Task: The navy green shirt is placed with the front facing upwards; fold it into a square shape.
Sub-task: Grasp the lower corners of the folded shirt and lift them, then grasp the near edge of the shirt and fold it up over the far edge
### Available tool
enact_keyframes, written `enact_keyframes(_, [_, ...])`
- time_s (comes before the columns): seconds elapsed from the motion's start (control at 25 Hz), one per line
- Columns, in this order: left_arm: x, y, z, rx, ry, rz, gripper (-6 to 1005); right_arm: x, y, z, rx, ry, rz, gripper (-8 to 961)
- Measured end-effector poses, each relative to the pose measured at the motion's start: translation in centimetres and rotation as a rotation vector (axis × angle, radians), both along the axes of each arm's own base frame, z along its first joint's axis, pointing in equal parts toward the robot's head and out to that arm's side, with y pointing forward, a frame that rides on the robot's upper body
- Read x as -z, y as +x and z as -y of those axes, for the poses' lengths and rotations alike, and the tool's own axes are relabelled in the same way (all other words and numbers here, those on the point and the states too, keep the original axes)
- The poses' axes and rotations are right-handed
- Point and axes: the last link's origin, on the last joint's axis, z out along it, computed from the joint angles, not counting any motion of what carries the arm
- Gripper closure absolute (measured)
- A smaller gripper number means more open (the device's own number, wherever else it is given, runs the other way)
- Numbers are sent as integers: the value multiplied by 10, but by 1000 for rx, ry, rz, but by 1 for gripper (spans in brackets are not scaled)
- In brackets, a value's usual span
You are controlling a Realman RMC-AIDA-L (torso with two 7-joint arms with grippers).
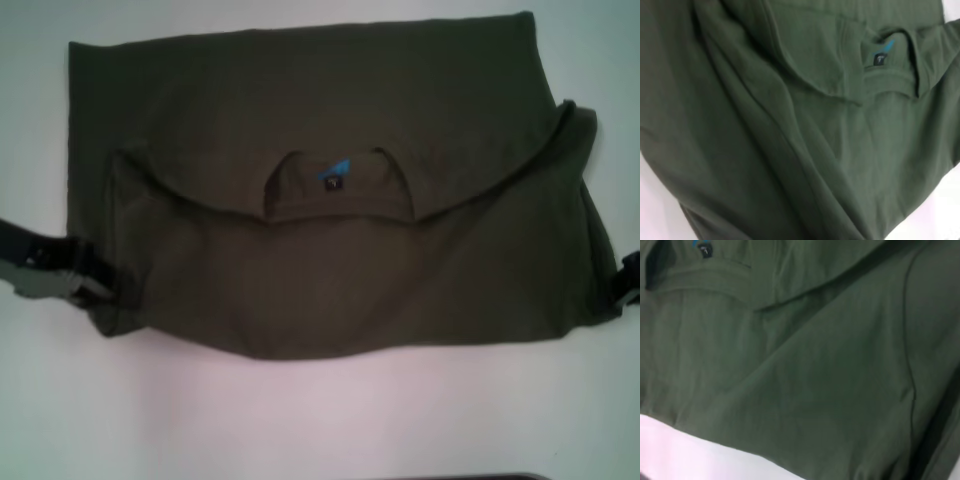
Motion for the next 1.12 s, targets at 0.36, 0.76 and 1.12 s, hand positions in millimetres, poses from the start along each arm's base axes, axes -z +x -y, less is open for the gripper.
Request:
enact_keyframes(0.36, [-6, -16, 16, -39, -74, -75, 906, 20, -5, 28, 8, -120, -86, 929])
enact_keyframes(0.76, [-6, -21, 26, -52, -132, -108, 906, 21, -2, 41, 31, -157, -117, 930])
enact_keyframes(1.12, [-12, -8, 24, 15, -118, -28, 907, 10, -15, 32, -11, -123, -191, 930])
